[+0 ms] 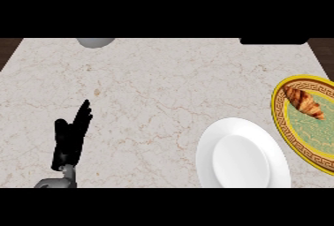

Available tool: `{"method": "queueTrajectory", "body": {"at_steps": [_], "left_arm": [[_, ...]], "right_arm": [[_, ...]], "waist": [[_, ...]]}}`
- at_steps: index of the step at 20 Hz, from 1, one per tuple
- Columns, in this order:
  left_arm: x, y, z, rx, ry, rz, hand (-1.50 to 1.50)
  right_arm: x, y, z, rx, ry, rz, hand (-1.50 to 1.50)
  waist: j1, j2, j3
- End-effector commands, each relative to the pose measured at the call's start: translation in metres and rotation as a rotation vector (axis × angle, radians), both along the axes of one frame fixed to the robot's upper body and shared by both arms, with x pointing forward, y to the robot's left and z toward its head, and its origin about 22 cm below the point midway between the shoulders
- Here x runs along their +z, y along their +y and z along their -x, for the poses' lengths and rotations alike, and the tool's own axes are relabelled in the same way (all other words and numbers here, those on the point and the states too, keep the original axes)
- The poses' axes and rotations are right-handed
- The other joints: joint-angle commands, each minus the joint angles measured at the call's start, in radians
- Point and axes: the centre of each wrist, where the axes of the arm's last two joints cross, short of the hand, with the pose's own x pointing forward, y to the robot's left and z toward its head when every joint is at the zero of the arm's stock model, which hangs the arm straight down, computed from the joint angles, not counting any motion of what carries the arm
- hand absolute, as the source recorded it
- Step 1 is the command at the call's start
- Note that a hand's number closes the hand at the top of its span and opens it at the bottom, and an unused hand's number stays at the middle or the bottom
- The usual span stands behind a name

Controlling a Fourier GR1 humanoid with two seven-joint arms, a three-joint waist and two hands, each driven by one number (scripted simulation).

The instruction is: Pick the croissant from the plate and place it in the plate

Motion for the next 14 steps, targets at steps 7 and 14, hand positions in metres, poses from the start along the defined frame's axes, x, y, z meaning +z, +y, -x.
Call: {"method": "queueTrajectory", "body": {"at_steps": [7, 14], "left_arm": [[0.008, 0.015, -0.003, -0.003, -0.019, -0.005, 0.0], [-0.001, -0.004, -0.007, -0.007, -0.014, -0.003, 0.0]], "right_arm": [[-0.007, -0.036, 0.035, -0.064, 0.015, 0.037, -1.5], [-0.021, -0.047, 0.053, -0.118, -0.013, 0.037, -1.5]], "waist": [[0.003, 0.001, 0.001], [0.007, 0.003, 0.002]]}}
